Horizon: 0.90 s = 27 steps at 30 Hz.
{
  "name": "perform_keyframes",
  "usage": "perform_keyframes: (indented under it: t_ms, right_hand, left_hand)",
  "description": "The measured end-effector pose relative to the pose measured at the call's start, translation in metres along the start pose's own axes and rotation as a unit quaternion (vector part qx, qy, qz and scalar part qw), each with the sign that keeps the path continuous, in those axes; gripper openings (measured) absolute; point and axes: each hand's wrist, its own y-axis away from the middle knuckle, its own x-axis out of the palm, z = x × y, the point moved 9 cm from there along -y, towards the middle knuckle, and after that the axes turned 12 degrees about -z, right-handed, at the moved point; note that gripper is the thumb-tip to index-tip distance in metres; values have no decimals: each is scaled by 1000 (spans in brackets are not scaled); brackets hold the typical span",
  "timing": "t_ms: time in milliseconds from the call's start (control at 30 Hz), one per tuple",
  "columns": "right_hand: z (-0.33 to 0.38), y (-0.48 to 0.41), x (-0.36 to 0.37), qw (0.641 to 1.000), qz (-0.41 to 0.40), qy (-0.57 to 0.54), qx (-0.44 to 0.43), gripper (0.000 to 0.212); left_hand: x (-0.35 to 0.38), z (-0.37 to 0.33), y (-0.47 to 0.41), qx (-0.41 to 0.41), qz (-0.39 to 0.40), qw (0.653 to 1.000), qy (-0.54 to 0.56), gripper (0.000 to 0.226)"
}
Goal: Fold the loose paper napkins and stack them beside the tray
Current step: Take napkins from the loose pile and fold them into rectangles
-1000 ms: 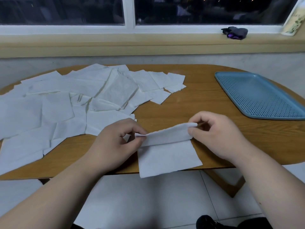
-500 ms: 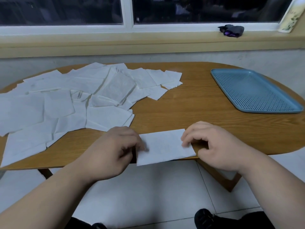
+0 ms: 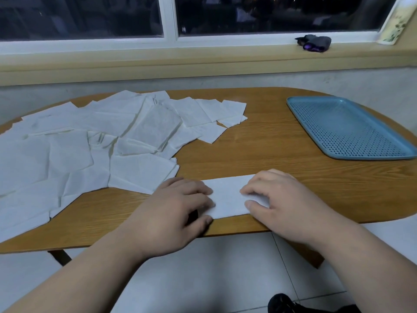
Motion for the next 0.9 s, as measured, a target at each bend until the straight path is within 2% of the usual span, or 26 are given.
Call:
perform_keyframes:
  t_ms: [67, 167, 300, 567, 800, 900]
  right_hand:
    - [1, 1, -1, 1000, -7, -1, -1, 33]
    - [-4, -1, -7, 999, -44, -12, 18, 28]
    - [-19, -15, -13, 994, -84, 12, 62, 30]
    - [16, -20, 5, 998, -56, -14, 19, 27]
    - [63, -44, 25, 997, -48, -57, -16, 26]
    - [81, -60, 39, 997, -39, -62, -11, 27]
  left_hand:
    - [-1, 2, -3, -13, -12, 1000, 12, 34]
    - [-6, 5, -8, -31, -40, 998, 32, 30]
    - [-12, 11, -17, -70, -86, 994, -16, 35]
    - [-30, 34, -8, -124, -90, 988, -26, 28]
    - [-67, 68, 22, -187, -127, 972, -58, 41]
    - [-80, 82, 32, -219, -149, 963, -56, 38]
